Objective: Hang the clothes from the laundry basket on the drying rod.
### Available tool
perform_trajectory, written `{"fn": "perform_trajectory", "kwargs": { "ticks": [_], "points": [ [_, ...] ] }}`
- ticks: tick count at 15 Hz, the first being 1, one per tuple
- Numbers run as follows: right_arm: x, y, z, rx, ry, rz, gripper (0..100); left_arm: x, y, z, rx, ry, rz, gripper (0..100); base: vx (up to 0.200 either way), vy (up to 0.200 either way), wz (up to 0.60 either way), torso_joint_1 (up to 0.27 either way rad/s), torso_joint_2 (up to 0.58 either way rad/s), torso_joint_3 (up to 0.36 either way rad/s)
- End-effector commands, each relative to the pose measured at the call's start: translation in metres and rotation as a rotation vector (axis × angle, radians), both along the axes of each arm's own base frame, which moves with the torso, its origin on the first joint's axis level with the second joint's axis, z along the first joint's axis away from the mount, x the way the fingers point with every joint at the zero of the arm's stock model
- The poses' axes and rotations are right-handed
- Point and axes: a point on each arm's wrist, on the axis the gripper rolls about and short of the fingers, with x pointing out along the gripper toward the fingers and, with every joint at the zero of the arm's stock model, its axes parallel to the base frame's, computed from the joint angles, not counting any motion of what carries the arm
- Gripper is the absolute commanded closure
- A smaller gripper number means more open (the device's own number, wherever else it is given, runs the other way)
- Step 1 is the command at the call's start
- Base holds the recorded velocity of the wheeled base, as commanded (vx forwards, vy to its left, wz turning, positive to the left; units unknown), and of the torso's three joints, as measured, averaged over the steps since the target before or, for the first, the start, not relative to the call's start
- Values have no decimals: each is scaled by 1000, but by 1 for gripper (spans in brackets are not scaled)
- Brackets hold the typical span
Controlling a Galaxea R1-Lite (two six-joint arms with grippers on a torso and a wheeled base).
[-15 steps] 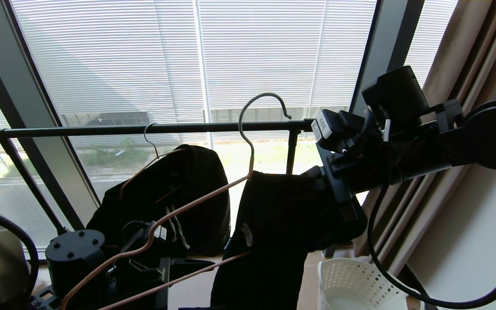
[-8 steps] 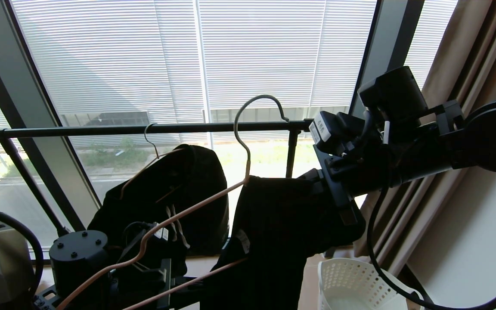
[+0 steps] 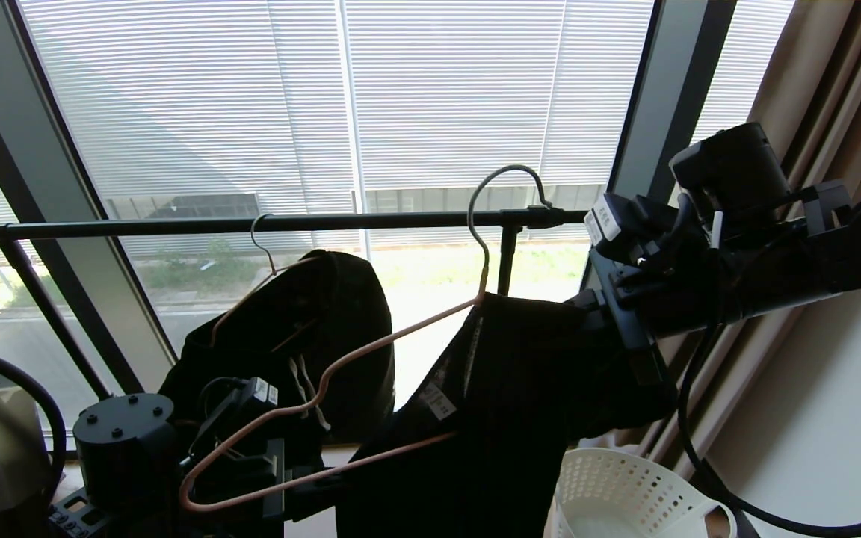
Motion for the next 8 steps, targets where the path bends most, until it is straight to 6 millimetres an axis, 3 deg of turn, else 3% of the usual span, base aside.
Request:
{"fn": "perform_trajectory", "kwargs": {
  "ticks": [1,8],
  "points": [
    [1,-10,1,-2,-2,-33,100,0,1,1,-2,-4,5,100,0,0,0,0,0,0],
    [4,-27,-12,1,-37,-97,100,6,9,6,-11,-30,46,100,0,0,0,0,0,0]
  ]
}}
